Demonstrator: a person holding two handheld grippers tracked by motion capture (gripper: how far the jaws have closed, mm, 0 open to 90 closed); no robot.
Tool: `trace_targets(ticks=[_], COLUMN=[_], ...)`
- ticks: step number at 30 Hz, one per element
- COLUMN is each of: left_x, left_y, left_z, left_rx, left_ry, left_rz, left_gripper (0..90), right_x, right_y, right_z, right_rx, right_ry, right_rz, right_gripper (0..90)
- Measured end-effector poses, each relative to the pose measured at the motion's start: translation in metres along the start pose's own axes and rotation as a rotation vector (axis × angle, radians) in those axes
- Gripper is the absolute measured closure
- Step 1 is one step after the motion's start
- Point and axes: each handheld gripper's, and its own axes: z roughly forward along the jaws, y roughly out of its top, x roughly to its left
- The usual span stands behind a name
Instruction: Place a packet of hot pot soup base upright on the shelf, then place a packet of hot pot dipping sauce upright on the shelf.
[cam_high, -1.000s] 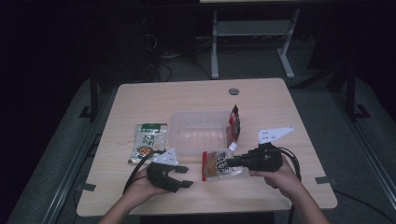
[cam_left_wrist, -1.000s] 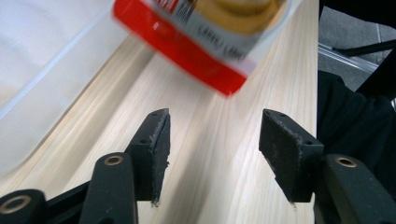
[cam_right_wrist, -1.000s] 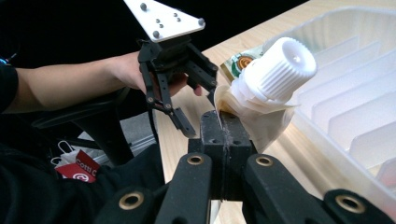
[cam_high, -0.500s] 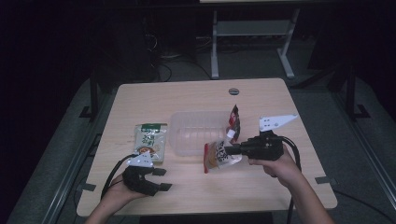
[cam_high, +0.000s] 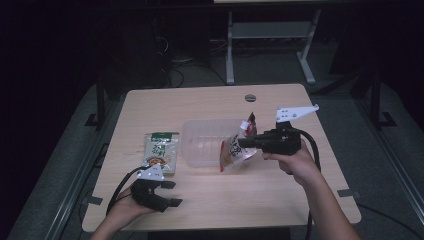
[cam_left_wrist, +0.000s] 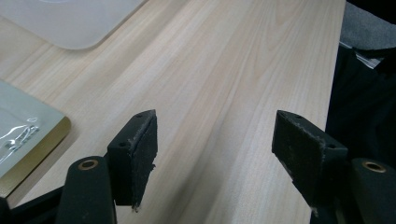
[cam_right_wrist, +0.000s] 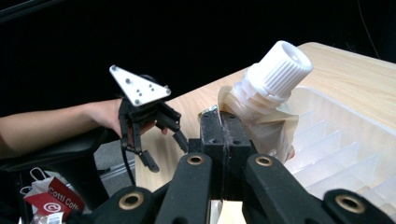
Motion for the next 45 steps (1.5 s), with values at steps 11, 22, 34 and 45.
trace_targets(ticks=[11,22,34,45], left_x=[0.004,0.001,0.001,-0.003], left_y=[-0.004,-0.009,-0.014,-0.015], left_z=[-0.003,-0.006,-0.009,-0.012], left_rx=[-0.001,-0.003,-0.006,-0.019], left_ry=[0.018,0.039,0.040,0.052], left_rz=[0.003,-0.008,-0.016,-0.038], left_gripper=[31.0,31.0,31.0,31.0], right_x=[-0.016,-0.029,-0.050,-0.061], right_y=[0.019,0.018,0.013,0.005], right_z=[0.014,0.013,0.009,0.014], right_rx=[-0.011,-0.019,0.004,0.029], right_ry=[-0.051,-0.069,-0.134,-0.153], right_rz=[0.011,0.033,0.064,0.087], right_gripper=[90.0,90.0,90.0,90.0])
